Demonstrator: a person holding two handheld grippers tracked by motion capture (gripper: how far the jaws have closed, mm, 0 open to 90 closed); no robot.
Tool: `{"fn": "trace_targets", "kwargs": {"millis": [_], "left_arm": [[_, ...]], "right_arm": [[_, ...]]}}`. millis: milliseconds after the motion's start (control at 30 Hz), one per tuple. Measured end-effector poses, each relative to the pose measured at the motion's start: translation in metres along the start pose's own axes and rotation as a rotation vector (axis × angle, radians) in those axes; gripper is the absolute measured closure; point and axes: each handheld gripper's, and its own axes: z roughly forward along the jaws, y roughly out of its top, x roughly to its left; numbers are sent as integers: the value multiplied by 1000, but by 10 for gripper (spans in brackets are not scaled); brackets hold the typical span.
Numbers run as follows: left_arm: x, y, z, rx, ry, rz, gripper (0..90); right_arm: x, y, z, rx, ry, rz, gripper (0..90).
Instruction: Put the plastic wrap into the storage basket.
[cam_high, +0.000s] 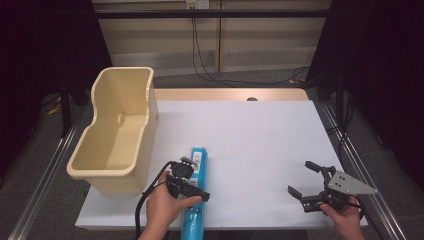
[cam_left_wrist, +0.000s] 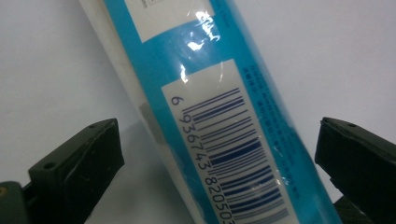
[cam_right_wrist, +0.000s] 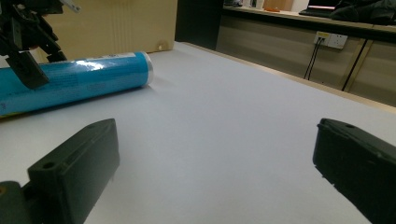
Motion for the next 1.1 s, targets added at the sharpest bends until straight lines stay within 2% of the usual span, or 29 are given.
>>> {"fn": "trace_targets", "kwargs": {"millis": [100, 167, 300, 533, 700, 900, 1000, 1100], "left_arm": [[0, 0, 2, 9, 17, -22, 28], [-1, 0, 3, 14, 13, -43, 37], [-3, 1, 4, 17, 27, -57, 57], [-5, 1, 9, 18, 51, -72, 76], [-9, 4, 10, 33, 75, -59, 91], [-13, 4, 14, 40, 100, -67, 106], [-13, 5, 16, 52, 94, -66, 113], [-14, 6, 17, 51, 109, -81, 118]], "right_arm": [[0, 0, 0, 2, -1, -3, 0], [0, 0, 0, 2, -4, 0, 0], [-2, 0, -1, 1, -7, 8, 0], [-2, 0, -1, -5, -12, 12, 0], [-2, 0, -1, 1, -12, 9, 1], [-2, 1, -1, 0, -8, 12, 2], [-2, 0, 0, 3, -6, 12, 2], [-2, 1, -1, 2, -4, 12, 2]]}}
